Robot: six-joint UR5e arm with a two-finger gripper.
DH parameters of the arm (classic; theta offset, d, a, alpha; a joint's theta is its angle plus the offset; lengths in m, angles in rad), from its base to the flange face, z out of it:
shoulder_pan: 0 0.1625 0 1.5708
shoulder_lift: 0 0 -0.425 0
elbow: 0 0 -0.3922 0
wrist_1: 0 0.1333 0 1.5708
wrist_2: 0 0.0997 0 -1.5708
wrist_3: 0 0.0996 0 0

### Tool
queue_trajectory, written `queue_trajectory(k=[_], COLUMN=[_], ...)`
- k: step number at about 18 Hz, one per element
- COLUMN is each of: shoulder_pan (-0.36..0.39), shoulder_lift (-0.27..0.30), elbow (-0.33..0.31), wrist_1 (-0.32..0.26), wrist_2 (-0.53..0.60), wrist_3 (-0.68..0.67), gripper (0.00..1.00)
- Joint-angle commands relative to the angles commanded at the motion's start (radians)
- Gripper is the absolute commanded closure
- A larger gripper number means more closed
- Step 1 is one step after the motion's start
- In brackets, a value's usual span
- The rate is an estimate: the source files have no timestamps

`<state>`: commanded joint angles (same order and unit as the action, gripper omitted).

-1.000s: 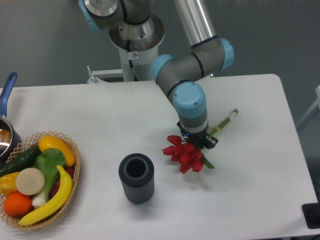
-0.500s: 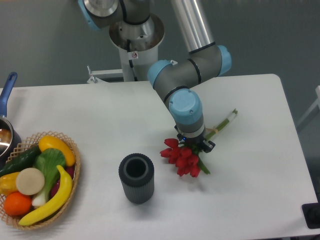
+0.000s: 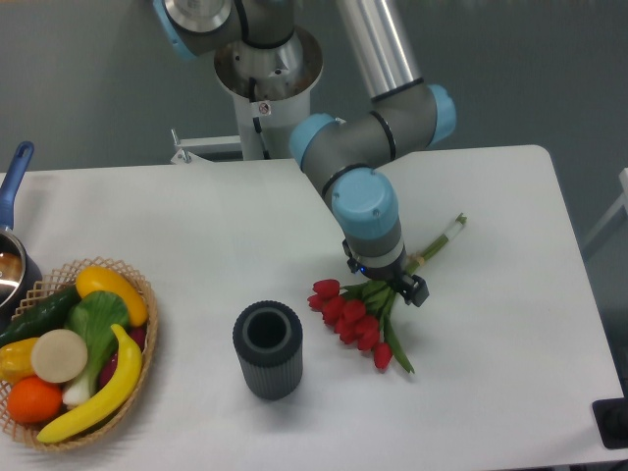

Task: Place the flowers on the table
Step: 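Lower the tulips until the blooms and stems lie on the table, then open the gripper and lift it up away from the tulips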

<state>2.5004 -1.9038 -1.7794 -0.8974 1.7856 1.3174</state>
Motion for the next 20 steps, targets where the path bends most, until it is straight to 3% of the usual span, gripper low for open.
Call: queue_trajectory(k=[4,6,10,12,15,20], shoulder_pan=[0.009,0.034,0.148,0.199,0.256,0.331], shoulder_lift=[0.081,0.130,0.241,0.279,0.321,0.356], elbow=[0.005,0.006,0.017,0.021,0.049,0.093], wrist_1=[-0.058,-0.118,-0.257,-0.291,-0.389,-0.486], wrist_2=[-0.063,-0.106,-0.299,-0.346,-0.362,-0.365], wrist_3=[0.068,0.101,0.262,0.316,0.416,0.531], gripper=[0.00,0.00,0.00,0.00,0.00,0.00])
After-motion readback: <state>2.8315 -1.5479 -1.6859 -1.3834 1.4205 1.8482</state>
